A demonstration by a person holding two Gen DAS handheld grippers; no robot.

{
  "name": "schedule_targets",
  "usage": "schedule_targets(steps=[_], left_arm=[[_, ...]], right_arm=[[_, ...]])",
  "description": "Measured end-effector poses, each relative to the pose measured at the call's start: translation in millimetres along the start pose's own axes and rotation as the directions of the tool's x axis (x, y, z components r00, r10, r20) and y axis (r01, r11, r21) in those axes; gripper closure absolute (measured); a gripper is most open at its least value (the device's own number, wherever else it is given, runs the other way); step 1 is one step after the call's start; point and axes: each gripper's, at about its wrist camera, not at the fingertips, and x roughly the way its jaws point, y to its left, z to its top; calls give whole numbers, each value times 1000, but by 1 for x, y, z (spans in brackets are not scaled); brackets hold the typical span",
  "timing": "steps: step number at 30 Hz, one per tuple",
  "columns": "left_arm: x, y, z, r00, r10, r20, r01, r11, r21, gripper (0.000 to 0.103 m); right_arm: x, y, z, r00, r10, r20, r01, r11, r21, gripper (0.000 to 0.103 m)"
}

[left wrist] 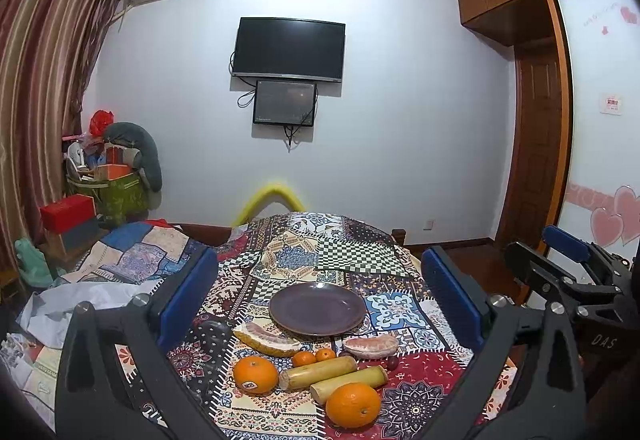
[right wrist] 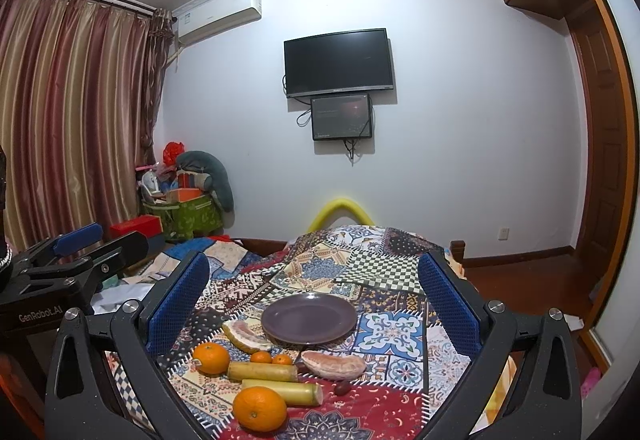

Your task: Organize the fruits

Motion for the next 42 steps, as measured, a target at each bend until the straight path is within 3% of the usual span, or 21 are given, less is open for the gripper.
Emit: schedule_targets(steps=[42], left_arm=[[2, -2, -1, 1000, -8, 0, 8, 1000, 1, 0]], right_arm=[[-1, 1, -4, 1000, 3, 3, -3, 1000, -4, 0]])
